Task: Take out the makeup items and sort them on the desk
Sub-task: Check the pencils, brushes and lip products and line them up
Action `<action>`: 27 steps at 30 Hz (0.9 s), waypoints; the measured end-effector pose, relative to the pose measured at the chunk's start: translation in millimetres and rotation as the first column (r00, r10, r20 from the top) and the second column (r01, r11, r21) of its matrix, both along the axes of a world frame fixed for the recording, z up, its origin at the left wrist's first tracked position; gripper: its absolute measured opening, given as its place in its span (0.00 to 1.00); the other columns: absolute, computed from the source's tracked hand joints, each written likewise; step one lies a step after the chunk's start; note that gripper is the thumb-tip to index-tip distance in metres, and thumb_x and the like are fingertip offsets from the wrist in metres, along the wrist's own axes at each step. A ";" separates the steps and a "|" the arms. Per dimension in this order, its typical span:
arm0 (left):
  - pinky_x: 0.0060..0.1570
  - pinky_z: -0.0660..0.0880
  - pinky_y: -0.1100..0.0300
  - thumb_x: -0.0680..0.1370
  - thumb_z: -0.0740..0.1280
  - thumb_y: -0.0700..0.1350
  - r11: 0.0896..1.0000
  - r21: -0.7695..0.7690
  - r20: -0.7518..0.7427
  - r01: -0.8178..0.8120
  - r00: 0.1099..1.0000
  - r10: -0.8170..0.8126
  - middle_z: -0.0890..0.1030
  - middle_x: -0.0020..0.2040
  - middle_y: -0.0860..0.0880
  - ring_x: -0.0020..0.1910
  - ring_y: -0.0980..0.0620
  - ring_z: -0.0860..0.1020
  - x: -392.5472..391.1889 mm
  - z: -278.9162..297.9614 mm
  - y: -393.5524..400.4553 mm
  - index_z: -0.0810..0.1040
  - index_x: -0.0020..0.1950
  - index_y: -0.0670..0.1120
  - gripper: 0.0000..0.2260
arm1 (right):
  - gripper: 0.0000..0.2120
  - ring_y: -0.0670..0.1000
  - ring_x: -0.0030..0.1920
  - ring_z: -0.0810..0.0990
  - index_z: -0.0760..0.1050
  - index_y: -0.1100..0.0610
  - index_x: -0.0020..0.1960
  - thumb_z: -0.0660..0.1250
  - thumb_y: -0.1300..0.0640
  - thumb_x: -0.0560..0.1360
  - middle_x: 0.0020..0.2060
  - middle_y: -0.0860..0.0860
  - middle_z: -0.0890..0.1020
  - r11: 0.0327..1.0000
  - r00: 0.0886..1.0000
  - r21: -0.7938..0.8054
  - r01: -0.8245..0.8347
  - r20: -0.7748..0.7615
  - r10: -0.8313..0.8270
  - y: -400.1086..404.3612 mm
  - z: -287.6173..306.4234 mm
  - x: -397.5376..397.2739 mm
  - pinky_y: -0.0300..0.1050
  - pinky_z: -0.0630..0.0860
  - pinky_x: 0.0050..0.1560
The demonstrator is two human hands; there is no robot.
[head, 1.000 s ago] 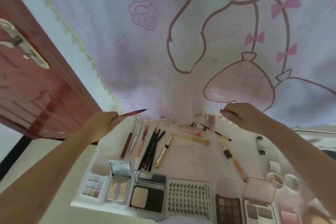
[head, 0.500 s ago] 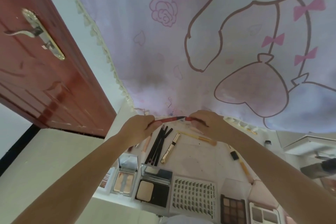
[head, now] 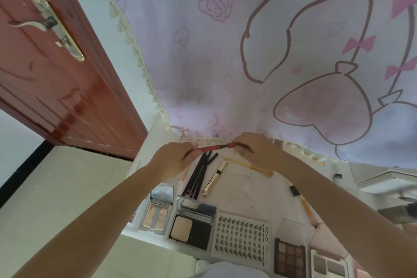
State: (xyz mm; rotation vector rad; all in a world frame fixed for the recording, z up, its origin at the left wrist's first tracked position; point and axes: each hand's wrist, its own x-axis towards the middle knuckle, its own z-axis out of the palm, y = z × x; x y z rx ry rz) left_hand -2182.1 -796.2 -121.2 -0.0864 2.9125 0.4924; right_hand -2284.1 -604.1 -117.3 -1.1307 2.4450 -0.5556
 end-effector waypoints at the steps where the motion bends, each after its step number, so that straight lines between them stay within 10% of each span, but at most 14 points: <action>1: 0.27 0.60 0.71 0.82 0.52 0.50 1.000 0.024 0.008 -0.012 1.000 0.012 0.65 0.28 0.56 0.25 0.61 0.64 -0.2 -4.4 -0.4 0.59 0.33 0.52 0.16 | 0.13 0.52 0.46 0.74 0.75 0.59 0.57 0.55 0.57 0.79 0.49 0.56 0.78 1.000 1.000 0.023 -0.009 0.000 0.009 -2.4 -3.2 -2.6 0.44 0.71 0.52; 12: 0.35 0.71 0.65 0.81 0.55 0.44 0.994 0.004 0.473 -0.109 0.876 0.095 0.78 0.48 0.45 0.38 0.53 0.73 -9.0 -83.7 15.3 0.73 0.58 0.40 0.12 | 0.14 0.56 0.57 0.70 0.76 0.56 0.60 0.58 0.59 0.78 0.54 0.57 0.75 0.903 0.955 0.362 -0.231 -0.093 0.281 -48.3 -80.1 -35.6 0.49 0.72 0.55; 18: 0.49 0.72 0.60 0.78 0.59 0.41 0.977 -0.070 0.534 -0.203 0.819 0.208 0.78 0.53 0.45 0.53 0.47 0.78 -19.0 -112.5 26.2 0.73 0.58 0.41 0.10 | 0.14 0.57 0.57 0.70 0.77 0.59 0.58 0.58 0.64 0.76 0.53 0.58 0.73 0.858 0.938 0.439 -0.266 -0.087 0.335 -69.9 -123.0 -45.0 0.44 0.65 0.46; 27: 0.43 0.69 0.61 0.79 0.58 0.51 0.982 -0.093 0.518 -0.166 0.834 0.190 0.79 0.50 0.45 0.49 0.48 0.78 -22.9 -119.9 28.4 0.74 0.54 0.42 0.14 | 0.15 0.58 0.57 0.72 0.75 0.60 0.60 0.56 0.61 0.76 0.55 0.59 0.74 0.919 0.971 0.329 -0.217 -0.029 0.239 -65.8 -131.0 -57.2 0.46 0.69 0.51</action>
